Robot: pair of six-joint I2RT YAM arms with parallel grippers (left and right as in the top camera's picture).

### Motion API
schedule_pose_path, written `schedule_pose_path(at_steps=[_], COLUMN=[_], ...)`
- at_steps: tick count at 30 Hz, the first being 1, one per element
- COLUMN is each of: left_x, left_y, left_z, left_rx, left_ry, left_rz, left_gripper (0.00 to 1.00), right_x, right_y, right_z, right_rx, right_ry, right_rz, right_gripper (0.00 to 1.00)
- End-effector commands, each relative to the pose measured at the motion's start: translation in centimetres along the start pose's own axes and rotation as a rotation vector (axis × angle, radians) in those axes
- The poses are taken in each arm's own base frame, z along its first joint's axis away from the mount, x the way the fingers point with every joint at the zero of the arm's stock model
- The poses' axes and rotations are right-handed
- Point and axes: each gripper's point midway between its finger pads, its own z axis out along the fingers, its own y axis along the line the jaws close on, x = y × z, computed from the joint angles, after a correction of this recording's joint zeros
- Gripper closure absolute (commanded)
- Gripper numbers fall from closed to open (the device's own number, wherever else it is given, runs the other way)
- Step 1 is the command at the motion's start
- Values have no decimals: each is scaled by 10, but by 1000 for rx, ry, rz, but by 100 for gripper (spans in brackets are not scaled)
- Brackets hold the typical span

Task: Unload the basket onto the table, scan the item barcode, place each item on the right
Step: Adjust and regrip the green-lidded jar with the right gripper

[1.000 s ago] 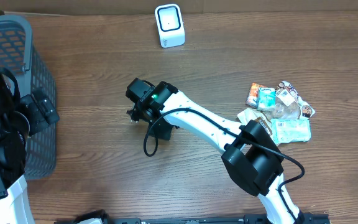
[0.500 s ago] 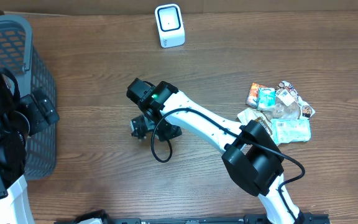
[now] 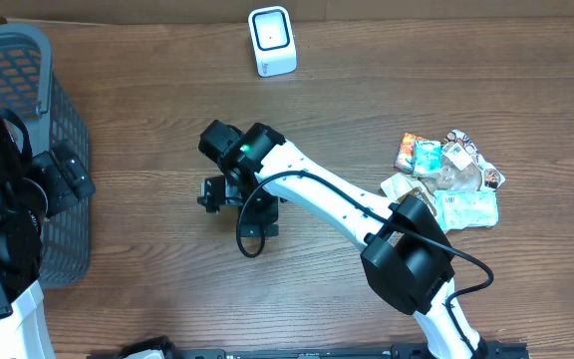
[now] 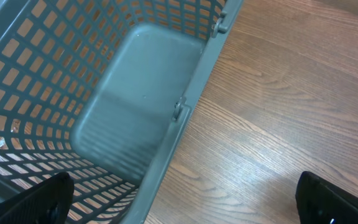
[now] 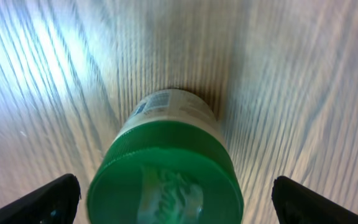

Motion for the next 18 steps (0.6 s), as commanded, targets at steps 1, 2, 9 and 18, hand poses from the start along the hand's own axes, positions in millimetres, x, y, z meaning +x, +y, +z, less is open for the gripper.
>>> schedule_pose_path(at_steps=[1, 2, 9, 18], left_x=[-5, -5, -5, -5], left_y=[3, 3, 3, 3], left_z=[-5, -5, -5, -5], left_rx=[-8, -8, -8, -8], left_ry=[-23, -23, -23, -23], left_rz=[-30, -30, -30, -30], left_gripper=[0, 0, 0, 0], right_x=[-13, -12, -33, 17], right_y=[-5, -6, 15, -19], right_z=[-32, -33, -32, 12], right_rx=[18, 12, -214, 136], right_ry=[-87, -87, -145, -47], right_rz=[404, 490, 948, 1489], right_gripper=[0, 0, 0, 0])
